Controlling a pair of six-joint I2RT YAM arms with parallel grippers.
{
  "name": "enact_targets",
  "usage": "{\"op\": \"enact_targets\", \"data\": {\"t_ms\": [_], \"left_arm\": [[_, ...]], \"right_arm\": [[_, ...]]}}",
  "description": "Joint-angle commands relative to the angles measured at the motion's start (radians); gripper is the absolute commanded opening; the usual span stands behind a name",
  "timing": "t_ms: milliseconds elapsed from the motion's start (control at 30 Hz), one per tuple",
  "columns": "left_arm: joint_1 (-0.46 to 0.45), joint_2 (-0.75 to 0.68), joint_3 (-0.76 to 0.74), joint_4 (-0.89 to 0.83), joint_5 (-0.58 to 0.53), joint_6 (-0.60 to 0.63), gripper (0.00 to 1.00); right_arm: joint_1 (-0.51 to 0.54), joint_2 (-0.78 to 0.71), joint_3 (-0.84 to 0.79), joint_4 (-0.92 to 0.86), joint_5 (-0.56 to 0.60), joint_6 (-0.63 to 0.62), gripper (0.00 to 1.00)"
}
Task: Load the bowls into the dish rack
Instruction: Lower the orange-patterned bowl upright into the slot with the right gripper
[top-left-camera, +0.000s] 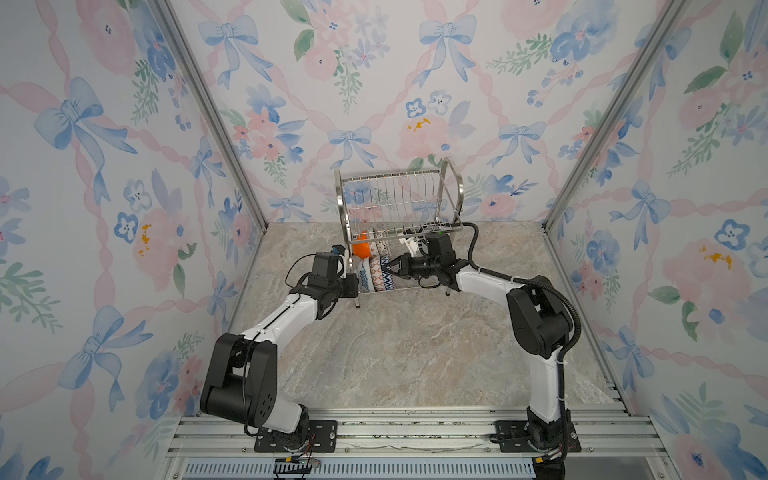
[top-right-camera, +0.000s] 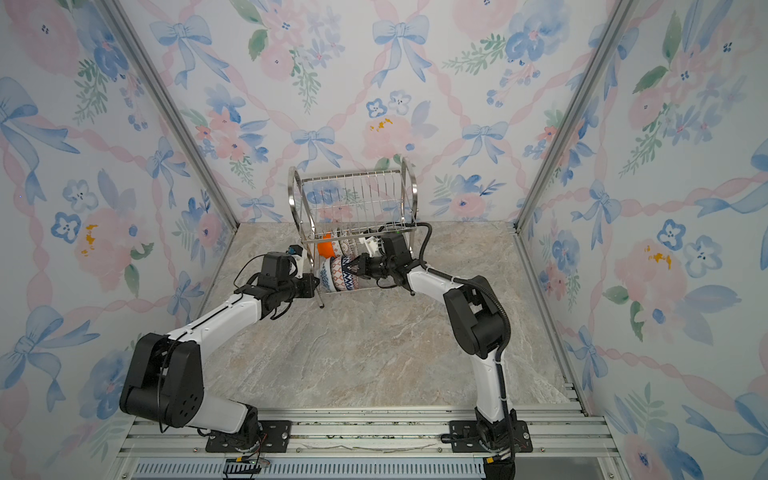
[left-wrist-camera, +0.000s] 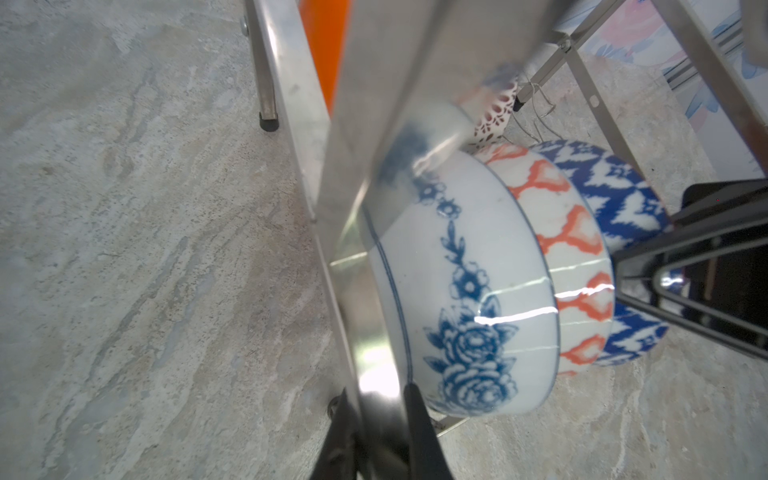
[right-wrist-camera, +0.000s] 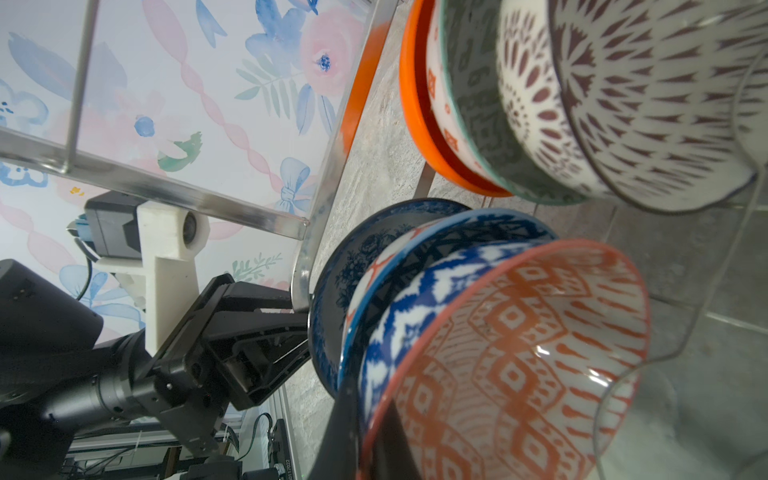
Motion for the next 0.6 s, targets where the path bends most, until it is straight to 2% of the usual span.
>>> {"op": "enact_targets", "data": {"t_ms": [0, 233, 500, 567], "left_arm": [[0.015, 0.055, -0.011, -0.138, -0.002, -0.081, 0.00], [0.015, 0.084, 0.017, -0.138, 0.006, -0.080, 0.00], [0.015, 0.123, 0.053, -0.137, 0.015, -0.075, 0.00], [0.015, 0.127, 0.061, -0.138, 0.014, -0.075, 0.00]], "right_arm": [[-0.023, 0.003, 0.014, -0.154, -0.007, -0.064, 0.05], [-0.031, 0.004, 0.022, -0.180, -0.007, -0.095, 0.08], [-0.036, 0.011, 0.042, -0.190, -0.007, -0.090, 0.16], [-0.037, 0.006, 0.046, -0.186, -0.006, -0.079, 0.20]]}}
